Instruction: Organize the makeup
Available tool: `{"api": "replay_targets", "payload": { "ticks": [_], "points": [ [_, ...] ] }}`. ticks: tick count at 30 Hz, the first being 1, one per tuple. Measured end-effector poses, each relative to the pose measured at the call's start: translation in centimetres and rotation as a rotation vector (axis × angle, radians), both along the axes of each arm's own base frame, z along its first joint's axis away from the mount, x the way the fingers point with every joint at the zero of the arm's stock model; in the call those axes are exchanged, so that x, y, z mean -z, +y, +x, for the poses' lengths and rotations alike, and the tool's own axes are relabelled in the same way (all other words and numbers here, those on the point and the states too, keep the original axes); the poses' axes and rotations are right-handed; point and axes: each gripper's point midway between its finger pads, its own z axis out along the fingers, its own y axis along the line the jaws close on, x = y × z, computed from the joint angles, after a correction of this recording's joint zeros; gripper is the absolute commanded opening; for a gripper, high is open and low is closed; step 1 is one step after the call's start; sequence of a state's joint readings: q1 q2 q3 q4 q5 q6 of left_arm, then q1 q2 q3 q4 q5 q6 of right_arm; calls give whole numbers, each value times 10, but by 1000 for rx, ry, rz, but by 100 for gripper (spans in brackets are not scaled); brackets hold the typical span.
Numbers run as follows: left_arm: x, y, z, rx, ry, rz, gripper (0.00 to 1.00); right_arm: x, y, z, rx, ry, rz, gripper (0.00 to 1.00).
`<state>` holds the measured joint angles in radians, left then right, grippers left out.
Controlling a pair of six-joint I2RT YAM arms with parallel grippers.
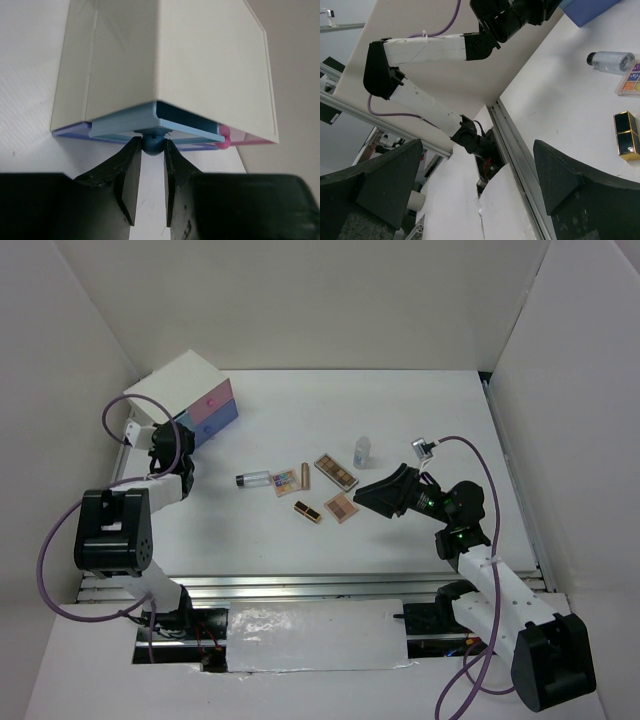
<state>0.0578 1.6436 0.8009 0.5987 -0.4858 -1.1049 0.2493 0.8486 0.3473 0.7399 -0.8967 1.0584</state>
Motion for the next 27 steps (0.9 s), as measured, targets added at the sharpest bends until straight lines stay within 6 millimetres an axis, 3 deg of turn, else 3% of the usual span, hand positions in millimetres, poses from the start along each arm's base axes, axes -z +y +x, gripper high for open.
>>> {"api": "replay_targets", "payload": {
  "ticks": [6, 12, 20, 27],
  "points": [
    [1, -13, -14, 21, -4, -6, 10, 0, 1, -1, -3, 2, -1, 100],
    [1, -17, -15, 24, -8, -18, 9, 3, 2, -2, -8, 9, -7, 100],
    [1, -53, -24, 89, 8, -16, 9, 7, 2, -2, -7, 14, -21, 100],
    [4, -69, -39, 97, -10, -46, 9, 12, 4, -3, -13, 28, -34, 100]
  ]
}}
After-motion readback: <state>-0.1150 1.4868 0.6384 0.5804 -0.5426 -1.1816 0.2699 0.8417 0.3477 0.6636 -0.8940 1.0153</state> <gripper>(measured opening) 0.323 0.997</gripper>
